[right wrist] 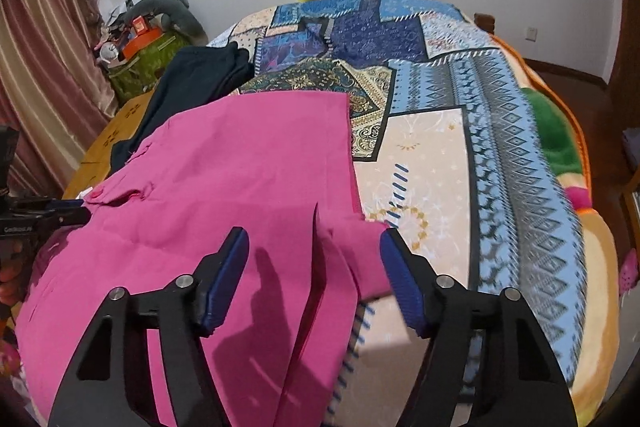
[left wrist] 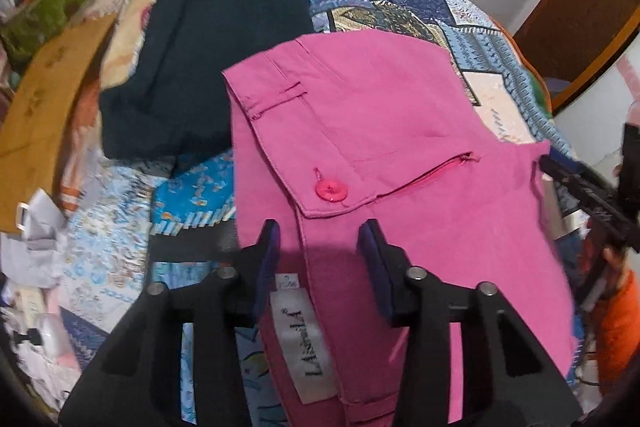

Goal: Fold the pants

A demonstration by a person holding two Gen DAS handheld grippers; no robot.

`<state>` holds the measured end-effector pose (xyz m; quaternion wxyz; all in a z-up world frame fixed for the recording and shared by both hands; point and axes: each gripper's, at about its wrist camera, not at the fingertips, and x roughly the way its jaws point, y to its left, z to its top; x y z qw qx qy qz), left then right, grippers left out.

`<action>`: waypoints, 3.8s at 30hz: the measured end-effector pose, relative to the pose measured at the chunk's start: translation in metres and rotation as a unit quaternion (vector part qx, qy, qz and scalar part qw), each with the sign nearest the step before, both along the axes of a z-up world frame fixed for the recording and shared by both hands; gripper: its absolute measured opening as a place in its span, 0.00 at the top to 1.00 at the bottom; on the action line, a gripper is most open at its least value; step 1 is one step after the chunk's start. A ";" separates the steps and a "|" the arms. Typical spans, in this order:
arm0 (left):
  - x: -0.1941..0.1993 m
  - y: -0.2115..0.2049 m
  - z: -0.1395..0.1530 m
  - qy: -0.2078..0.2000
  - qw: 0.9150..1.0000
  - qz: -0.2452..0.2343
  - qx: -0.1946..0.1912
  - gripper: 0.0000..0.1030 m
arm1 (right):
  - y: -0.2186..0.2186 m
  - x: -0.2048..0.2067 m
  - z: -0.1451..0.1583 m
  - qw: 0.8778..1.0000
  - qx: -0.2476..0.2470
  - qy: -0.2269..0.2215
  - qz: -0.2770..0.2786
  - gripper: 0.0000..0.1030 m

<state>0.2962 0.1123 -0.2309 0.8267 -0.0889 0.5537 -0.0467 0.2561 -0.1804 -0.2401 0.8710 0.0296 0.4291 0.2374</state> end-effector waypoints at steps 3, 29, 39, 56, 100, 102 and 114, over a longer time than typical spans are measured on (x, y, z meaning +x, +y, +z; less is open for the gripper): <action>0.004 0.003 -0.003 0.009 1.000 0.007 -0.025 0.78 | 0.003 0.012 -0.004 1.000 0.004 0.015 0.005 0.50; -0.014 -0.007 0.007 -0.035 0.997 0.009 0.061 0.95 | 0.016 0.005 -0.021 0.997 -0.026 0.062 0.022 0.92; -0.011 0.000 0.045 -0.073 0.997 0.006 0.037 0.76 | 0.003 -0.007 0.022 0.999 -0.030 0.012 0.010 0.75; 0.041 0.023 -0.008 0.001 0.999 0.035 -0.011 0.55 | -0.026 0.032 -0.021 0.997 -0.022 0.058 -0.046 0.57; 0.017 0.019 0.038 -0.101 0.985 0.010 0.139 0.35 | -0.011 0.011 0.006 0.997 -0.072 -0.003 -0.029 0.55; 0.020 0.023 0.049 -0.115 0.983 0.015 0.145 0.27 | -0.012 0.009 0.026 0.997 -0.065 -0.035 -0.035 0.45; 0.077 0.040 0.050 -0.125 0.981 0.026 0.147 0.24 | 0.019 0.064 0.061 0.996 -0.029 -0.080 -0.023 0.29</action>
